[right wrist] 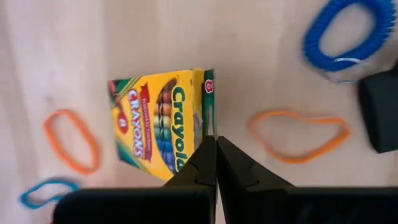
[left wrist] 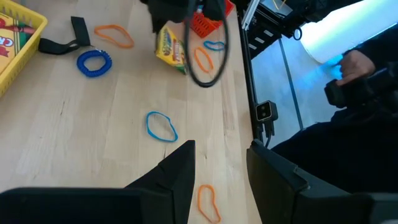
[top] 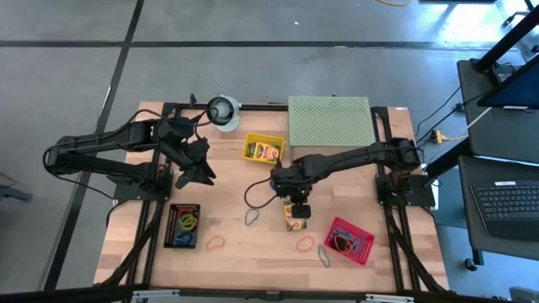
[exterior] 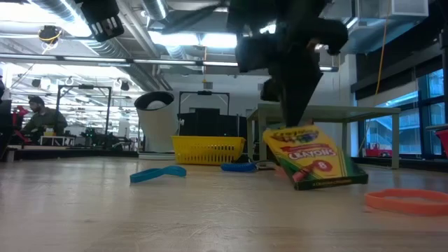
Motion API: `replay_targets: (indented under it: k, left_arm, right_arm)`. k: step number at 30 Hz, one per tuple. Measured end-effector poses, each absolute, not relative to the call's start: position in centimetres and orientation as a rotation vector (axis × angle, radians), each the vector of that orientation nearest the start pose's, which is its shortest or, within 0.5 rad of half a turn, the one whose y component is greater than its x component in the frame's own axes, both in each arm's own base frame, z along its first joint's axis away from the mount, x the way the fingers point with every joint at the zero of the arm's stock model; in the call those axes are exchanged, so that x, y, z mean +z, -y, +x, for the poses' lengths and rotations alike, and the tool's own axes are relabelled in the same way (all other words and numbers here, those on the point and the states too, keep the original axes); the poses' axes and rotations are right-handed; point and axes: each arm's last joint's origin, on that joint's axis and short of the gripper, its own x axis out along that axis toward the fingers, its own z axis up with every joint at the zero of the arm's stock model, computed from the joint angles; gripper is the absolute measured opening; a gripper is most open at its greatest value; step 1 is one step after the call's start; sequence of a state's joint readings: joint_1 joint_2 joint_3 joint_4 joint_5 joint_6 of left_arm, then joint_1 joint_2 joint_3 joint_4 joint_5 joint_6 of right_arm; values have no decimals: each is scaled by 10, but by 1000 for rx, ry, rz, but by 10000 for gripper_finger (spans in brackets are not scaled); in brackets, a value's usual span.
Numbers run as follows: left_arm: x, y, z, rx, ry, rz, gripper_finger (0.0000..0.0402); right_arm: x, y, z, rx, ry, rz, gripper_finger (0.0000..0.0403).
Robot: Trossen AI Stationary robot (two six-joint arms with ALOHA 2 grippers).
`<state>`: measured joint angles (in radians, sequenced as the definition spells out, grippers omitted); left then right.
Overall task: Pick & Place Office Desk Supplies
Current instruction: Put the crayon box into the yellow bin
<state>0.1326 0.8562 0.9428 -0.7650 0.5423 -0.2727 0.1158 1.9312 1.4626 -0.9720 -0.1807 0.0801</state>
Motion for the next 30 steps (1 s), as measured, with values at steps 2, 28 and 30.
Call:
replay_targets:
  k: [2, 28, 30]
  left_arm:
    - [326, -6, 159, -305, -698, -486, 139]
    - [337, -4, 141, -307, -622, -493, 139]
    - [338, -4, 137, -287, -606, -496, 139]
  right_arm:
    - [204, -55, 369, 193, -1449, 113, 1]
    - [310, -3, 407, -177, -1057, 189, 0]
    - [315, 14, 411, -217, -1002, 219, 0]
